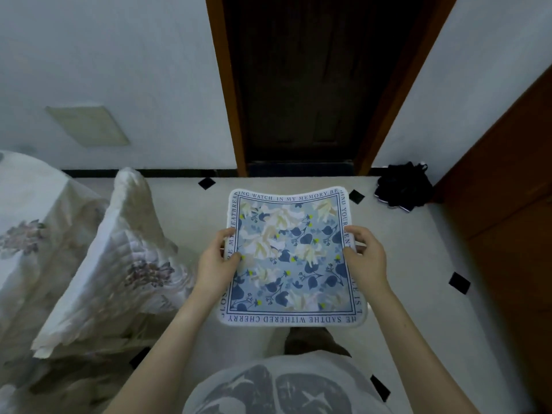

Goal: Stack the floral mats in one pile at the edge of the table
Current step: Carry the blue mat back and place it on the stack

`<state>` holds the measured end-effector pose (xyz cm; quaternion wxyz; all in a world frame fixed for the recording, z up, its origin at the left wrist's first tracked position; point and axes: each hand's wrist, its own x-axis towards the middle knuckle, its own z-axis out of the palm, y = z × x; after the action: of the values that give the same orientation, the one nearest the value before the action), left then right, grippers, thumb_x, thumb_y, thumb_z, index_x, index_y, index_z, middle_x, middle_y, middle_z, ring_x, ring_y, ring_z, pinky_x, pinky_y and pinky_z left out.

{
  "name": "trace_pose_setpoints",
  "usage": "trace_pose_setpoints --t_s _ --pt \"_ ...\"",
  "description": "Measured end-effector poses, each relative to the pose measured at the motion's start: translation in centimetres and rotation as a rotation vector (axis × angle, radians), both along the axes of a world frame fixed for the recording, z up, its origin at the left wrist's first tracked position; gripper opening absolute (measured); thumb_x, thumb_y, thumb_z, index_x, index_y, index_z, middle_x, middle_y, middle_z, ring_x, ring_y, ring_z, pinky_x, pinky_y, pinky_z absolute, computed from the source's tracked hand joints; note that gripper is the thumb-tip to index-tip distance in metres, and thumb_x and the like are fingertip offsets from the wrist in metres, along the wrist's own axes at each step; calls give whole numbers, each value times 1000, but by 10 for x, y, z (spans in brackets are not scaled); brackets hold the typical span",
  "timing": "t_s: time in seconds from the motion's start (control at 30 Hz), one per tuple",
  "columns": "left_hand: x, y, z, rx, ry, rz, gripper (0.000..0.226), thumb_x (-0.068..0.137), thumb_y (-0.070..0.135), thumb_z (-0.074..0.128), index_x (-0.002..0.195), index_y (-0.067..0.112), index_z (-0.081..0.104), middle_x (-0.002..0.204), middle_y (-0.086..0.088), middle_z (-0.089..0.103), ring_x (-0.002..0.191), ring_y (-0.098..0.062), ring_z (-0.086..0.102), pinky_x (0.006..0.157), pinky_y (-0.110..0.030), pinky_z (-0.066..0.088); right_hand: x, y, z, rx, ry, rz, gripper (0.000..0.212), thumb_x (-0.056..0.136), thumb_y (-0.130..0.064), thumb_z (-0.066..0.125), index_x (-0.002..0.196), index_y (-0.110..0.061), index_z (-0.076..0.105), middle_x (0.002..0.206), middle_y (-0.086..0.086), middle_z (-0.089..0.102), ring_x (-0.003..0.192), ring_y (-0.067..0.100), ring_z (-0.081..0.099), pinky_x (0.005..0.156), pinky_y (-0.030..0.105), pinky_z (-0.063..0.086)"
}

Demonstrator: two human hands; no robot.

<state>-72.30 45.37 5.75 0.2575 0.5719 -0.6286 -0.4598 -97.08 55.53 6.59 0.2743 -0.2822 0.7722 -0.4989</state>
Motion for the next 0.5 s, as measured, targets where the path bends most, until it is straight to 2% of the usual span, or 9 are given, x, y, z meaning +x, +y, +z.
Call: trace_pose_setpoints --t_s 0.07,0.17,0.2,0.27,0.33,0.43,0.5 --pt "-22 -30 -3 -6 3 54 47 85 4 57 123 28 49 103 -1 66 82 -18 65 73 -43 57 -26 -42 0 0 13 55 41 83 8 49 106 -23 60 88 -11 57 62 8 56 43 14 47" --pt "-50 -74 2 10 12 147 47 85 5 56 124 29 48 103 -1 65 79 -11 64 65 -32 55 -62 -105 8 7 19 159 40 83 8 49 107 -23 60 86 -13 56 59 23 55 47 25 51" --pt "-58 -88 4 11 16 178 47 85 5 56 124 30 48 102 0 65 78 -8 63 61 -26 52 -72 -125 11 6 23 192 41 84 8 50 106 -24 60 85 -13 56 58 22 55 47 26 51" --pt "-69 -116 8 3 17 232 48 85 5 57 125 29 48 101 1 64 76 -2 61 56 -18 47 -88 -166 17 1 38 255 42 84 7 50 104 -28 59 87 -13 57 60 10 57 44 15 50" --pt "-77 -141 11 -5 15 288 49 85 4 57 127 27 48 102 2 64 77 0 60 56 -16 46 -98 -204 20 10 43 323 42 84 6 49 106 -28 59 94 -6 59 71 5 58 49 10 49" --pt "-81 -171 15 -19 13 383 48 85 3 57 128 24 49 102 2 63 79 -1 60 60 -19 47 -101 -259 21 36 52 419 41 84 5 49 111 -25 59 105 -2 59 80 4 58 57 12 50" --pt "-77 -190 15 -28 9 441 48 85 4 57 127 25 49 102 3 62 79 -5 61 62 -21 48 -95 -294 19 42 55 477 42 84 6 48 112 -24 60 103 -2 59 78 3 57 53 8 48"
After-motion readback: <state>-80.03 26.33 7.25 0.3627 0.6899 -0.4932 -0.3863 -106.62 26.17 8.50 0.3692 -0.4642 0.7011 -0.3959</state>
